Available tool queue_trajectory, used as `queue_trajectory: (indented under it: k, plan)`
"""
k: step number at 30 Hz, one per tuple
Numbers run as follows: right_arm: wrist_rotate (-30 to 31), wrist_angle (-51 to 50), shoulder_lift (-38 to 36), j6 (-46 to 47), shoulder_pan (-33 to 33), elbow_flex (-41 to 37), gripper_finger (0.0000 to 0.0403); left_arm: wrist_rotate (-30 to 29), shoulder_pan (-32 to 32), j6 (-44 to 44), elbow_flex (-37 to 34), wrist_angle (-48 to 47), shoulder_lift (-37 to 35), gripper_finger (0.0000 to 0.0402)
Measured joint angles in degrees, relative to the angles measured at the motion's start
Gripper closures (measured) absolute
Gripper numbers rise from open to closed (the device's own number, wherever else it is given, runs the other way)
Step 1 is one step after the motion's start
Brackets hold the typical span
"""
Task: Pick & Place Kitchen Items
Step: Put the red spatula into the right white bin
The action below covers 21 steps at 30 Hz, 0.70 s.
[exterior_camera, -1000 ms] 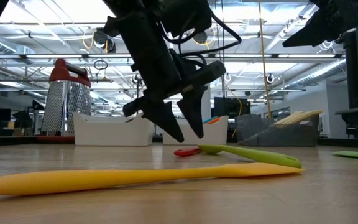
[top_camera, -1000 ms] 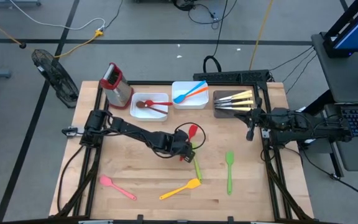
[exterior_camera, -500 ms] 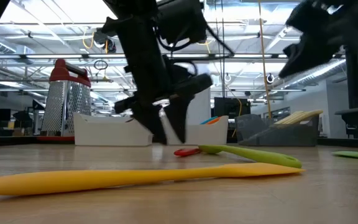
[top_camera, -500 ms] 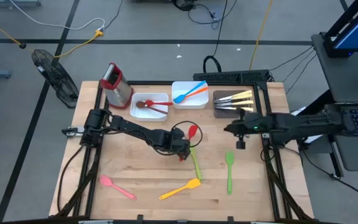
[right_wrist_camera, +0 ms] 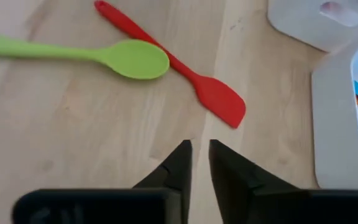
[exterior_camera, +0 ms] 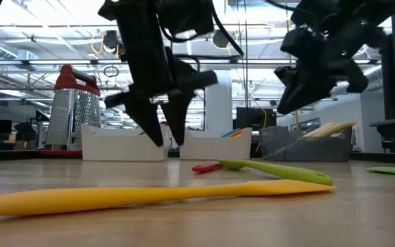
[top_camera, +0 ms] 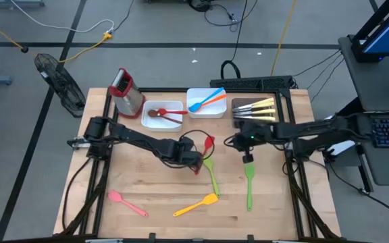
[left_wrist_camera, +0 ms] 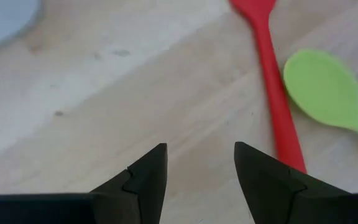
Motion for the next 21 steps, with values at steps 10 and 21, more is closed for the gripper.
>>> queue_trajectory:
  k: [10, 21]
  plan:
    - [0.03, 0.20, 15.72, -9.26, -1.89, 10.39, 0.0273, -1.79, 0.06, -0.20, -10.10, 9.00, -12.48, 0.0211]
    - [-0.53, -2.80, 29.34, -21.02, -1.76, 21.89, 0.0259, -1.59, -1.50, 0.44, -13.55, 15.24, -14.64, 0.0211]
